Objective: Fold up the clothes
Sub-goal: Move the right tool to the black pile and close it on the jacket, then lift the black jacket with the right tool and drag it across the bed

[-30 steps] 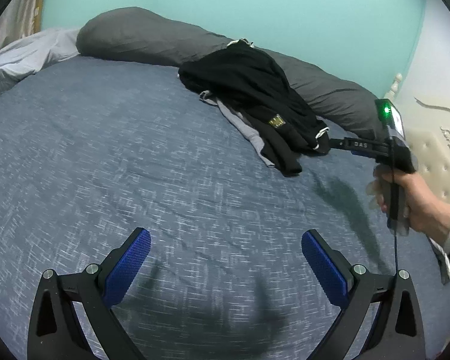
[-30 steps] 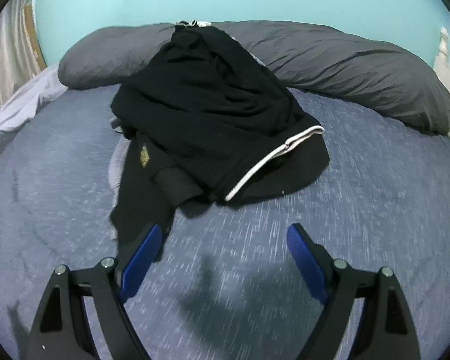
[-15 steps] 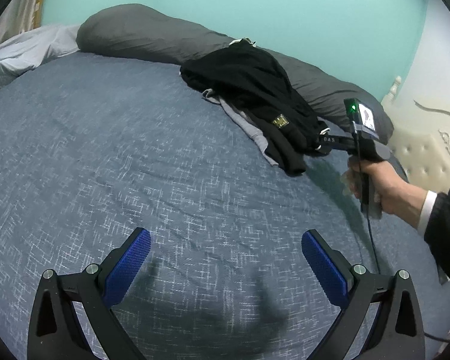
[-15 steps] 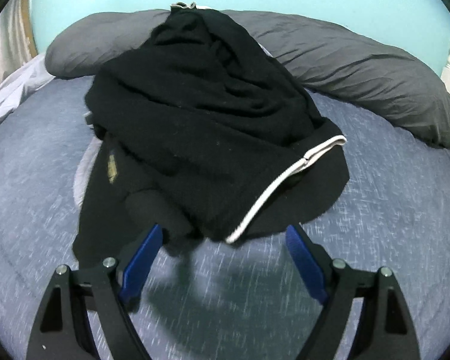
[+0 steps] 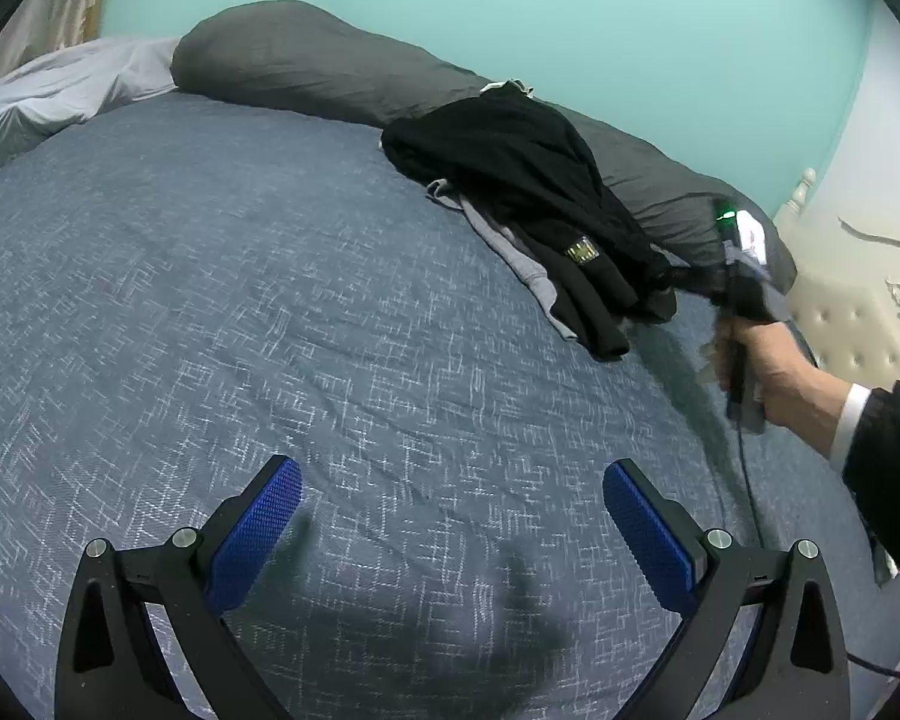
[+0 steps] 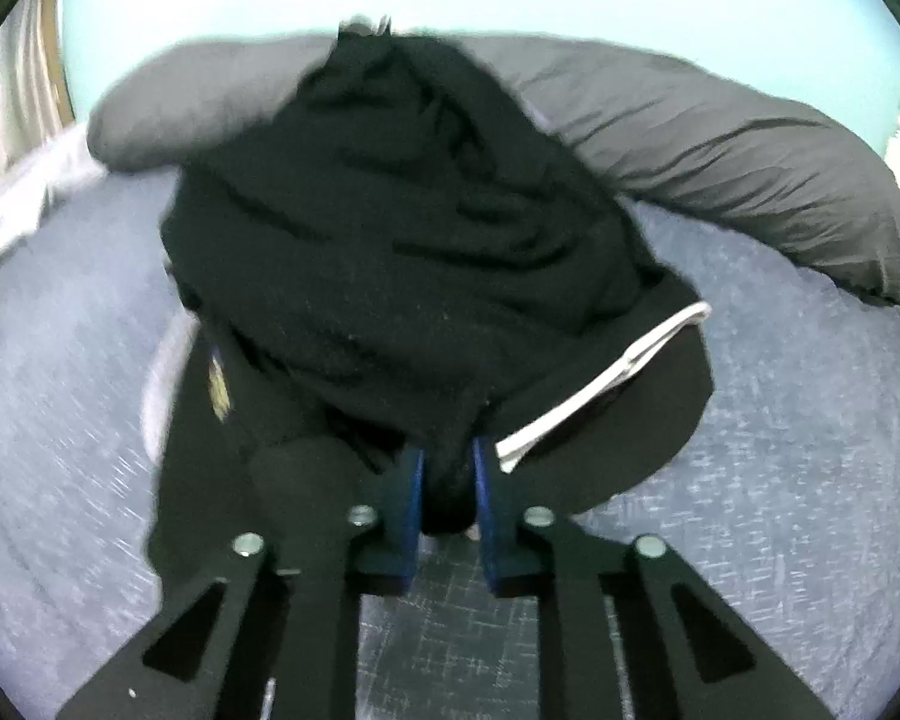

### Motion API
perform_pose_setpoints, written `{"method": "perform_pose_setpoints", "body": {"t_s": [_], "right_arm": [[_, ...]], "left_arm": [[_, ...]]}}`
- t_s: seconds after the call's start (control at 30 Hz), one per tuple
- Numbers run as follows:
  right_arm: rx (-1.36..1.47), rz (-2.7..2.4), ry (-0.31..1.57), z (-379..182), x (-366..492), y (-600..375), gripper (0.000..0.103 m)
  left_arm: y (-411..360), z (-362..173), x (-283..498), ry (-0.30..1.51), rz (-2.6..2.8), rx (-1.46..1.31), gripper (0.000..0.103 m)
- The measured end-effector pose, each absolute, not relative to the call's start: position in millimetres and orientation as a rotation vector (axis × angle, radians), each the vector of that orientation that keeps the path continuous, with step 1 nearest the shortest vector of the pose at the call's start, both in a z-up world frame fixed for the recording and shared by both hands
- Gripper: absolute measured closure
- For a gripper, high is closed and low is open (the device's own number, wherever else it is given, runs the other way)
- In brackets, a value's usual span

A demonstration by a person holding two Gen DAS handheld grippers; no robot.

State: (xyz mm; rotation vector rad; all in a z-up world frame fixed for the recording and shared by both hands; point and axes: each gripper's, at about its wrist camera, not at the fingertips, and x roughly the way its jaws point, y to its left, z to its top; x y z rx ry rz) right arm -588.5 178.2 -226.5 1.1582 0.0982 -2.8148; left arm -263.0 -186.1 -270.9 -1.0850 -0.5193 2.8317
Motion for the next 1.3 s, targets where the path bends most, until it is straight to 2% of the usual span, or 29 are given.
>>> {"method": "perform_pose_setpoints", "body": {"t_s": [0.17,0.37,0.7,0.77,0.87,1.03,1.17,1.2,1.23,1.3], "right_arm": [[0.999,-2.793,-0.003,-186,-557,188,0.092],[0.9,-2.615,0.07,-163,-493,164,0.094],[1.023,-2.394,0.009,-194,-376,165,0.094],[1.067,-2.372,0.044,-205,-365,163,0.094],[1.087,-2.418,-0.052,-206,-370,176,0.093],[1.046,-2.498,-0.252,-196,-383,200,0.079],[1.058,-2.548,-0.285,-197,-404,201,0.052],[1.076,-2.546,-0.298,-202,-411,200,0.039],[1.094,-2.544,-0.311,-206,-418,198,0.032],[1.131,-2.54,-0.338,-215,-431,194,0.031]], "left_arm": [[-193,-264,-261,-0.557,2.839,-1.059,0.0],[-195,-259,-258,-0.581,2.82,-1.049,0.0],[-197,-252,-256,-0.605,2.808,-1.035,0.0],[-198,-252,-257,-0.613,2.806,-1.033,0.0],[-200,-251,-256,-0.612,2.811,-1.043,0.0],[-204,-253,-256,-0.63,2.814,-1.058,0.0],[-203,-255,-258,-0.628,2.807,-1.066,0.001],[-202,-254,-257,-0.619,2.806,-1.063,0.0],[-202,-254,-257,-0.611,2.806,-1.06,0.0],[-200,-253,-256,-0.602,2.808,-1.056,0.0]]}}
